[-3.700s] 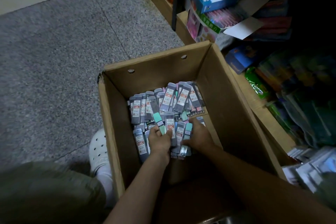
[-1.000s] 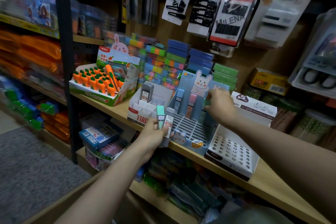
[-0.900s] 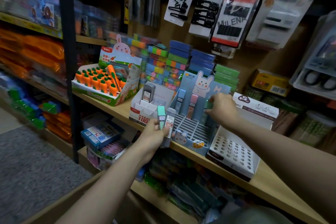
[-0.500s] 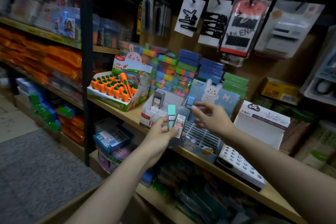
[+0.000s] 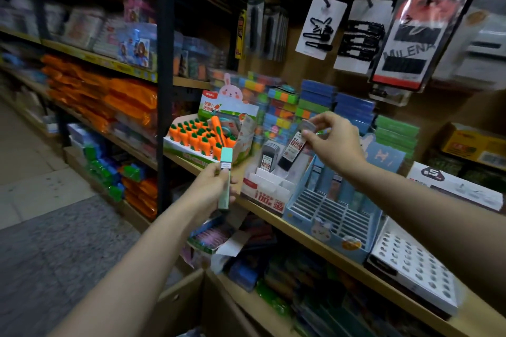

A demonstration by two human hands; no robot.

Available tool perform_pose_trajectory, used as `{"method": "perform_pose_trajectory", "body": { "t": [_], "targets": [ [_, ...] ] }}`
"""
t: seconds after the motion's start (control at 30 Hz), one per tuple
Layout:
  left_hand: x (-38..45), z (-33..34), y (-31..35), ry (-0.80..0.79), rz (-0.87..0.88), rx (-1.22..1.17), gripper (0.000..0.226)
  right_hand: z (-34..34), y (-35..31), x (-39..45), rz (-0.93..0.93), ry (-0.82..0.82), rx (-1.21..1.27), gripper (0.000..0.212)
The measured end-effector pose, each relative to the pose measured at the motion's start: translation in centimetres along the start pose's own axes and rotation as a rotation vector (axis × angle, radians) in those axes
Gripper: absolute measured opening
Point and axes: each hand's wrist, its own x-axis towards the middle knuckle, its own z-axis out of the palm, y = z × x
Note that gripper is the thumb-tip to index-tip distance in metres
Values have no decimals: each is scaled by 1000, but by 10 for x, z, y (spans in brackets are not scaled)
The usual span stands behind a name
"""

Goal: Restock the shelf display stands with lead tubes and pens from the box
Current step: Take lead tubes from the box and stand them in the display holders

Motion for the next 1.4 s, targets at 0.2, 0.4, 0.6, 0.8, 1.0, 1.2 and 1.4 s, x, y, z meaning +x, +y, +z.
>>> {"method": "perform_pose_trajectory", "body": {
  "t": [0.2, 0.4, 0.6, 0.8, 1.0, 1.2, 1.4],
  "targets": [
    [9, 3, -13, -83, 9, 23, 16, 28, 10, 22, -69, -18, -207, 17],
    [21, 16, -19, -97, -9, -27, 18, 52, 30, 25, -4, -66, -276, 22],
    [25, 17, -21, -97, -18, -67, 23, 64, 43, 22, -6, -126, -296, 22],
    [17, 18, -23, -126, -15, -46, 24, 66, 40, 22, -98, -177, -415, 21],
    [10, 22, -26, -151, 16, -56, 22, 58, 31, 11, -229, -200, -648, 27],
    [-1, 49, -28, -274, 79, -61, 18, 16, 14, -30, -29, -428, 61, 29],
    [-26, 101, -36, -364, 236, 211, 11, -67, 17, -32, 11, -389, -114, 25]
  ]
}}
